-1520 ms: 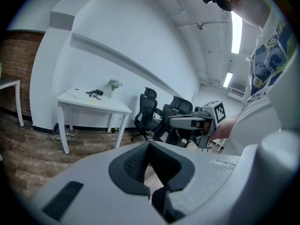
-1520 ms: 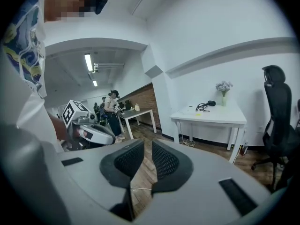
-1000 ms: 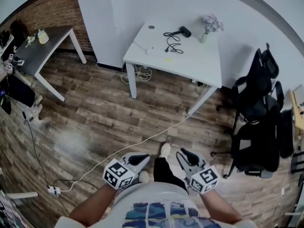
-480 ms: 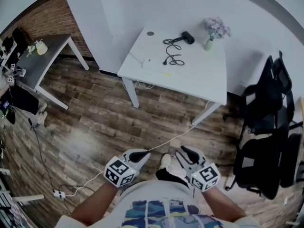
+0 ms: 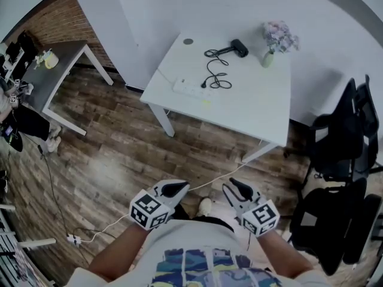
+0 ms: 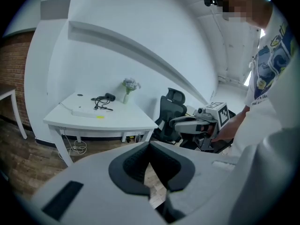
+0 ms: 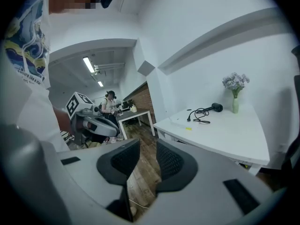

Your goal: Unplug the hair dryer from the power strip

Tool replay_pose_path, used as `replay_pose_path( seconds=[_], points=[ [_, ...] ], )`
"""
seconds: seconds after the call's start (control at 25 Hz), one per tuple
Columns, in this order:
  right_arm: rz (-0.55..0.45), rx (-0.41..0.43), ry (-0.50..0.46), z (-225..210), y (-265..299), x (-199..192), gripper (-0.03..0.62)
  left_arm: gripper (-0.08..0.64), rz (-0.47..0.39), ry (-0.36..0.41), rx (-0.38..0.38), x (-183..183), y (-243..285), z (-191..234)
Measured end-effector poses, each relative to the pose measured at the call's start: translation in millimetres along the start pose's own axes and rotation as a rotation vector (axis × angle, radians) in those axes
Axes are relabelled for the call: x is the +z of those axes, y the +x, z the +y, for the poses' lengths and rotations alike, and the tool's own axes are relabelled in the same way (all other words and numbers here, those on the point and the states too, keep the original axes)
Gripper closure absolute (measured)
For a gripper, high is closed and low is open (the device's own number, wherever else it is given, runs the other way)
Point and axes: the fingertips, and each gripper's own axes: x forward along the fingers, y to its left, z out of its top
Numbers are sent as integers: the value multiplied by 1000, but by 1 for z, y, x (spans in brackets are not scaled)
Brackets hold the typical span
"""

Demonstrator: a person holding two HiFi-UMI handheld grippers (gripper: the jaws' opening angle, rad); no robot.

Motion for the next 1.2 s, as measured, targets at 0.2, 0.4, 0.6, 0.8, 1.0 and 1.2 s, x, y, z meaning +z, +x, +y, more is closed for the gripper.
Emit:
replay_pose_path(
  seconds=[0.2,0.4,0.6,0.8,1.0,1.2],
  points=[
    [-10,-3,13,-31,22,17,482,558,-7,-2,3,26,19,27],
    [-16,-31,2,-62,55,37,482,558,-14,18,-18,53,45,71],
    [5,-100,10,-106,95,54,483,558,3,44,-79,86,78,131],
    [32,-148,28,-139,143,75,483,558,33,72,-119,116,106,197],
    [36,-184,28,-167,193,91,483,559,52,105,-146,137,134,252],
    [61,-215,47,-188,238,99,483,560,92,126,-186,143,160,295]
  ],
)
